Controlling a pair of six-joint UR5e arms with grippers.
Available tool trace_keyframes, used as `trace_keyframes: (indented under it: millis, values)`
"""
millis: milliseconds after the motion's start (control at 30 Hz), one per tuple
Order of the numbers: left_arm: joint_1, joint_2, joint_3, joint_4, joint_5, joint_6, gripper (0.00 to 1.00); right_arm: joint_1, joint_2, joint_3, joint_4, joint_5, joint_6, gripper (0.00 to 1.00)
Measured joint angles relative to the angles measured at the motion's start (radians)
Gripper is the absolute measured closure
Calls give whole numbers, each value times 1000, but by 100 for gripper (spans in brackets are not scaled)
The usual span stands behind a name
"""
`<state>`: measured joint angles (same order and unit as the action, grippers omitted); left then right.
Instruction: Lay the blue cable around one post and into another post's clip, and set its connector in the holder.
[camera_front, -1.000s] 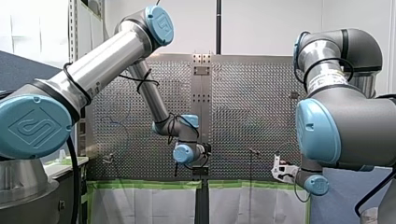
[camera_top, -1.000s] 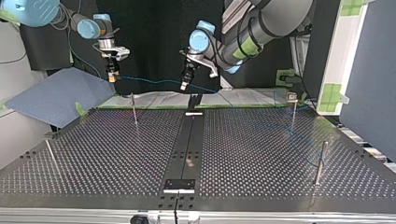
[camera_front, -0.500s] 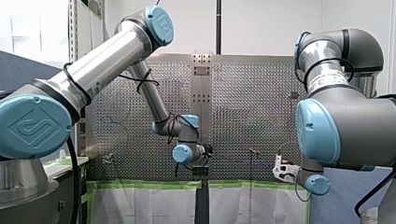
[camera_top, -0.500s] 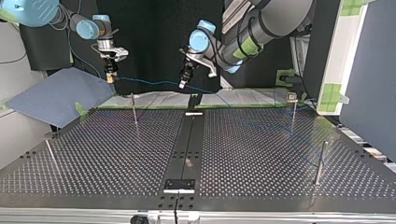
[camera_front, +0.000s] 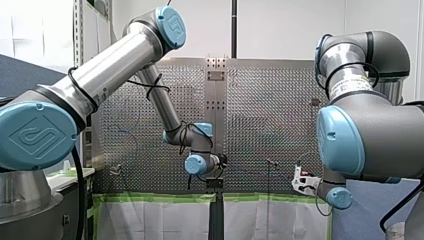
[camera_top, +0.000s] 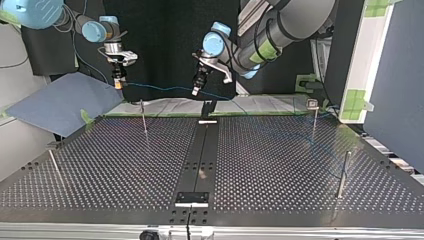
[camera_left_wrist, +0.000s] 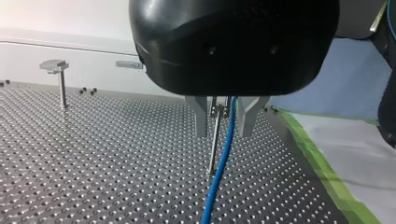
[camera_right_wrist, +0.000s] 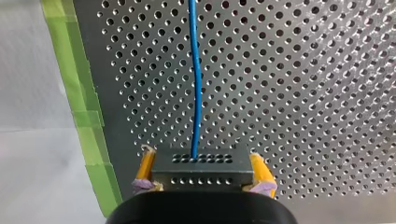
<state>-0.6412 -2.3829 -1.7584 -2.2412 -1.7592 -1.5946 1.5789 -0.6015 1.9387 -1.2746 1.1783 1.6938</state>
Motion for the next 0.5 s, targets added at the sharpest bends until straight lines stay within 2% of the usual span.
trace_keyframes:
  millis: [267,367,433,467,500]
  values:
    - [8,0,0,4,-1,-6,66,1,0,0,-1,0,0,100]
    - [8,-1,0,3,-1,-7,71,2,0,0,-1,0,0,100]
    - [8,-1,0,3,-1,-6,81,2,0,0,-1,0,0,100]
    - [8,-1,0,3,-1,-4,81,2,0,0,0,0,0,100]
    - [8,-1,0,2,-1,-3,87,2,0,0,0,0,0,100]
